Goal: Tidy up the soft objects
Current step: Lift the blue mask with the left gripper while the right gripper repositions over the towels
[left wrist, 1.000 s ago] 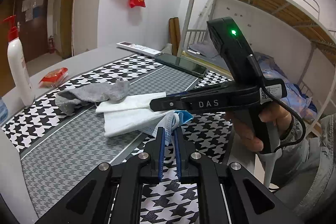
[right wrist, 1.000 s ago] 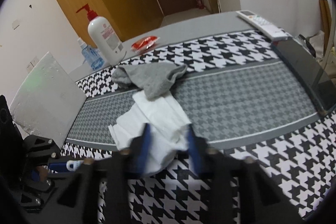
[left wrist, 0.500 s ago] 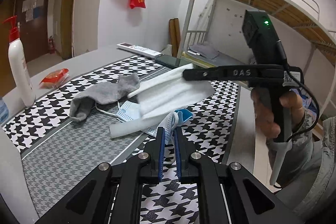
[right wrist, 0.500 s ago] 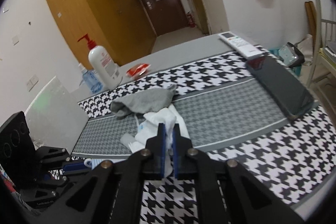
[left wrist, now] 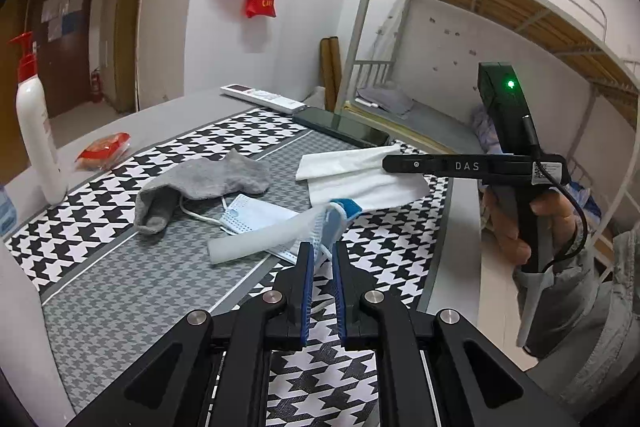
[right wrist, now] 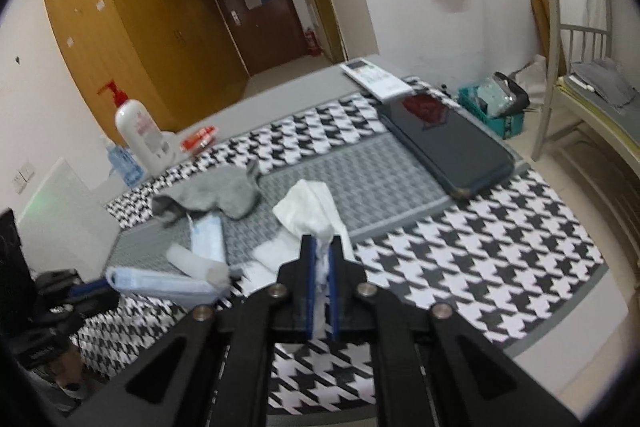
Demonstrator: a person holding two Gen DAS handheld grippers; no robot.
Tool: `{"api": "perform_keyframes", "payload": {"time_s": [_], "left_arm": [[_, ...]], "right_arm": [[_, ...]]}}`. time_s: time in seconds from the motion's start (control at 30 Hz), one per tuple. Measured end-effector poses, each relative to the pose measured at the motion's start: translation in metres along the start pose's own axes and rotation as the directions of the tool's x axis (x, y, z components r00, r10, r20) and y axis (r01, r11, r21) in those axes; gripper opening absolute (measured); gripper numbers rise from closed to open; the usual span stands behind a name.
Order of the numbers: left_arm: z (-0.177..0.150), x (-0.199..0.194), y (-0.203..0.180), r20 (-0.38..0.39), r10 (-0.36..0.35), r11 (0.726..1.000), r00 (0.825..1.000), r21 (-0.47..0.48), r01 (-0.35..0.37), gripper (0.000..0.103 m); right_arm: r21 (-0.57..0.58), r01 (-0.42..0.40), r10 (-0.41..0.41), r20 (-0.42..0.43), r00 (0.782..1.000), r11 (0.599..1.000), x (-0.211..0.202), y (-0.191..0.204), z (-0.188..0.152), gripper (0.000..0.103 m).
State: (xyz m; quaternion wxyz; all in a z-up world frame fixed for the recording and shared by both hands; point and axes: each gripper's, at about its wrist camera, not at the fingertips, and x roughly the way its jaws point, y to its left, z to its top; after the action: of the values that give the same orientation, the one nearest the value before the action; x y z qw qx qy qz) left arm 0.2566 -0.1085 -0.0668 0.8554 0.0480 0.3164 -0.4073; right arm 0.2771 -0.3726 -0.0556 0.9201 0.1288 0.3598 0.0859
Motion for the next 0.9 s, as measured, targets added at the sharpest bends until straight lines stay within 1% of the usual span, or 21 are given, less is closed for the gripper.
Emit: {"api": "perform_keyframes", "payload": {"time_s": [0.03,0.07,0.13,0.17,0.2,0.23,0.3,0.33,0.37,0.53,0.6,0.77,0.83,0.9], "left_arm": [[0.0,0.001,0.0,-0.004,0.005,1.0,1.0,0.005,-0.005,0.011],[-0.001,0.003,-0.001,-0.01,0.009,1.0,1.0,0.008,-0.009,0.012],[-0.001,0.008,-0.002,-0.03,0.032,0.999,0.999,0.023,-0.032,0.024],[-0.002,0.009,-0.003,-0.033,0.038,0.999,0.999,0.027,-0.038,0.035],[-0.003,0.009,-0.003,-0.036,0.042,0.999,0.998,0.03,-0.04,0.043],[-0.003,0.009,-0.003,-0.034,0.041,0.999,0.999,0.032,-0.04,0.045],[-0.002,0.009,-0.003,-0.026,0.047,0.998,0.999,0.034,-0.046,0.048],[-0.002,0.009,-0.003,-0.028,0.054,0.998,0.998,0.036,-0.053,0.048],[-0.002,0.01,-0.003,-0.028,0.064,0.997,0.998,0.04,-0.063,0.048],[0.004,0.014,-0.009,-0.02,0.074,0.995,0.997,0.072,-0.072,0.049],[0.007,0.019,-0.014,-0.014,0.088,0.992,0.996,0.093,-0.086,0.049],[0.013,0.042,-0.017,-0.062,0.102,0.991,0.993,0.099,-0.095,0.049],[0.015,0.046,-0.018,-0.058,0.11,0.989,0.992,0.101,-0.104,0.049],[0.018,0.047,-0.02,-0.036,0.115,0.989,0.993,0.099,-0.111,0.049]], "right_arm": [[-0.004,-0.001,0.001,-0.01,1.0,1.0,0.002,-0.001,-0.002,0.009],[-0.009,0.011,-0.011,-0.019,1.0,1.0,0.004,-0.001,-0.003,0.012],[-0.015,0.023,-0.023,-0.017,1.0,1.0,0.004,-0.002,-0.006,0.017],[-0.015,0.024,-0.025,-0.017,1.0,1.0,0.004,-0.003,-0.008,0.023],[-0.014,0.025,-0.025,-0.014,1.0,1.0,0.002,-0.005,-0.009,0.031],[-0.015,0.029,-0.029,-0.012,1.0,0.999,0.001,-0.006,-0.01,0.035],[-0.02,0.041,-0.041,0.006,0.999,0.999,-0.004,-0.009,-0.012,0.054],[-0.025,0.046,-0.045,0.017,0.999,0.999,-0.007,-0.01,-0.013,0.056],[-0.028,0.046,-0.045,0.024,0.999,0.999,-0.01,-0.01,-0.014,0.058],[-0.042,0.03,-0.029,0.041,0.999,0.999,-0.015,-0.012,-0.014,0.058],[-0.033,0.01,-0.008,0.042,0.999,0.999,-0.014,-0.014,-0.014,0.058],[-0.018,-0.043,0.043,0.034,0.998,0.999,-0.008,-0.014,-0.018,0.058],[-0.012,-0.066,0.067,0.036,0.997,0.998,-0.008,-0.015,-0.019,0.058],[-0.012,-0.07,0.071,0.042,0.997,0.997,-0.009,-0.015,-0.019,0.058]]}}
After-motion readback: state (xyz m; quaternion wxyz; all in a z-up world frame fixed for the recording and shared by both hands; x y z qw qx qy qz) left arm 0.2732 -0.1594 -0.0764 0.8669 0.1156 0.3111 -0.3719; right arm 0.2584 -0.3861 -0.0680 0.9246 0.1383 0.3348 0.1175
